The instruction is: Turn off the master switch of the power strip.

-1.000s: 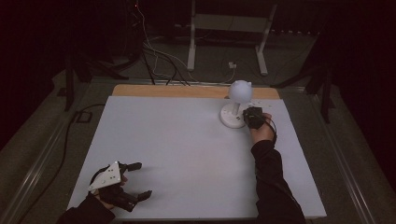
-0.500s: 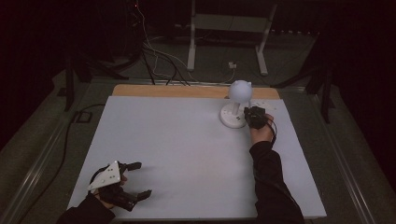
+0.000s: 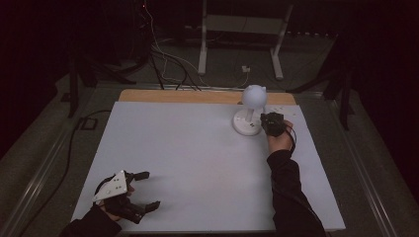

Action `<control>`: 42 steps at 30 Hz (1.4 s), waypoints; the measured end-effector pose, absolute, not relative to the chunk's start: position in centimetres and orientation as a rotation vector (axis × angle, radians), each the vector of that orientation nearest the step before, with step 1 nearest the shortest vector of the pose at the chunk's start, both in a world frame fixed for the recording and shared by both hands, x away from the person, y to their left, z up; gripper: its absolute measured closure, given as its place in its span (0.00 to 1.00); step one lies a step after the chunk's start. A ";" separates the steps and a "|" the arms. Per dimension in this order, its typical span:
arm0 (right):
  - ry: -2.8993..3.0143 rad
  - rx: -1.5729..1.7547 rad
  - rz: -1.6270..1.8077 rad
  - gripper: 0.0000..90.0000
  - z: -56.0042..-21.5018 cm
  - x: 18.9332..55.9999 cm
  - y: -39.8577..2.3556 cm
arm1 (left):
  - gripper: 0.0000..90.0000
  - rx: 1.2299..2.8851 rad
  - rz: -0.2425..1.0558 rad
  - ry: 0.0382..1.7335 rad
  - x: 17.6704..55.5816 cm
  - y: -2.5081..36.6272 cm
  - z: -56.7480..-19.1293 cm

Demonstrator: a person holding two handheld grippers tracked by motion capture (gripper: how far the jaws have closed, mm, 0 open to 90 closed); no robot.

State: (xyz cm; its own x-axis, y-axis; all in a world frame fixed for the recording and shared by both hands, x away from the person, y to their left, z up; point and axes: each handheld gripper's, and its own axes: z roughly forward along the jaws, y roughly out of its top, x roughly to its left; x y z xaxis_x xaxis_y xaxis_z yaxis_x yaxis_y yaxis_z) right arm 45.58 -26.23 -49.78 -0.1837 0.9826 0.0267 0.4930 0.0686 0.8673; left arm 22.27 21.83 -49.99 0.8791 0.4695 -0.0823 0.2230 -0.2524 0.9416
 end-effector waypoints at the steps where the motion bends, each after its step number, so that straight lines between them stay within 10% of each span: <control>1: 1.744 1.477 1.041 1.00 -49.7 45.5 -26.2 | 0.00 1.841 0.254 0.518 22.3 21.8 -50.0; 11: 1.736 1.504 1.049 0.98 -49.5 44.7 -26.8 | 0.01 1.842 0.251 0.520 22.3 21.8 -50.0; 29: 1.786 1.508 1.159 0.61 -49.1 42.4 -27.3 | 0.00 1.838 0.251 0.521 22.3 21.8 -50.0; 42: 2.013 1.474 1.255 0.00 -48.1 40.9 -26.8 | 0.00 1.837 0.254 0.521 22.2 21.8 -50.0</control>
